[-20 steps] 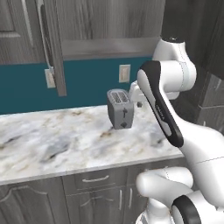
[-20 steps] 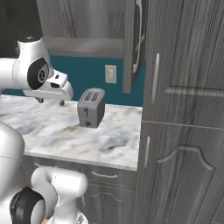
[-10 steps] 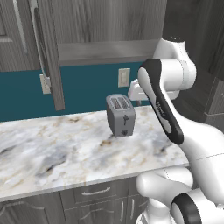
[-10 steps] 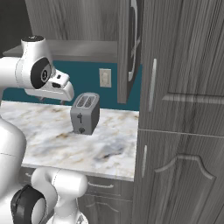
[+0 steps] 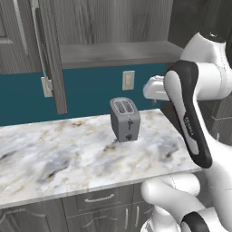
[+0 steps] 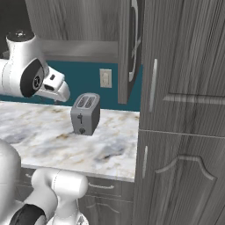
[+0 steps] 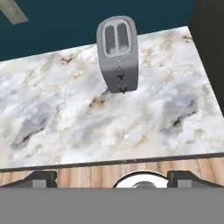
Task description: Open the cabinet and move the ladle to the pot. Then close the cabinet.
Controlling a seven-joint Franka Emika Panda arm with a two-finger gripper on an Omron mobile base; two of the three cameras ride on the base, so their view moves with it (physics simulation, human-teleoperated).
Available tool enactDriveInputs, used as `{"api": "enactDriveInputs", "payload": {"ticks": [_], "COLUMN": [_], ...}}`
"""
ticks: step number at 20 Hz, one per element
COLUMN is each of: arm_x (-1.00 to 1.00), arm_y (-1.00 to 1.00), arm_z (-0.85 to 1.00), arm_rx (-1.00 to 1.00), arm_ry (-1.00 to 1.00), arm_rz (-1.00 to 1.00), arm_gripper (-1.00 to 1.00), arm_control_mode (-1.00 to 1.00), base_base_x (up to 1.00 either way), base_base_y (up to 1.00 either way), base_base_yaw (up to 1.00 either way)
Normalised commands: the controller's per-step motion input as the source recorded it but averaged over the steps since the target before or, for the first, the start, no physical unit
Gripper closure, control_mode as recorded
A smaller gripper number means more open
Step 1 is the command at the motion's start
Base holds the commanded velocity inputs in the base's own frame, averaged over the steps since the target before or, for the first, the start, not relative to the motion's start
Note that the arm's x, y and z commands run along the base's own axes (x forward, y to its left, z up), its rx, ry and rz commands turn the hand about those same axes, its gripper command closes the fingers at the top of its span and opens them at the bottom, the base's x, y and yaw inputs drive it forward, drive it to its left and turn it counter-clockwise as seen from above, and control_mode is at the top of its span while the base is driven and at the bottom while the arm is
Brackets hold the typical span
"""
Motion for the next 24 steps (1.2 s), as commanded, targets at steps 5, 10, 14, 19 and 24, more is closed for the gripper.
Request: {"api": "enactDriveInputs", "payload": {"ticks": [5, 10, 14, 19, 24], "arm_x": [-0.48, -0.29, -0.44, -0.54, -0.63], "arm_y": [-0.06, -0.32, -0.61, -0.43, -0.28], "arm_z": [0.21, 0.10, 0.23, 0.33, 0.40], "arm_rx": [0.00, 0.00, 0.01, 0.05, 0.08], "arm_ry": [-0.30, -0.28, -0.13, -0.02, 0.00], "arm_rz": [-0.13, -0.26, -0.24, -0.14, -0.09], "arm_gripper": [-1.00, -1.00, -1.00, -1.00, -1.00], "arm_control_mode": [-1.00, -1.00, -1.00, -1.00, -1.00], "base_base_x": [0.00, 0.00, 0.00, 0.00, 0.00], "base_base_y": [0.00, 0.00, 0.00, 0.00, 0.00], "base_base_yaw": [0.00, 0.00, 0.00, 0.00, 0.00]}}
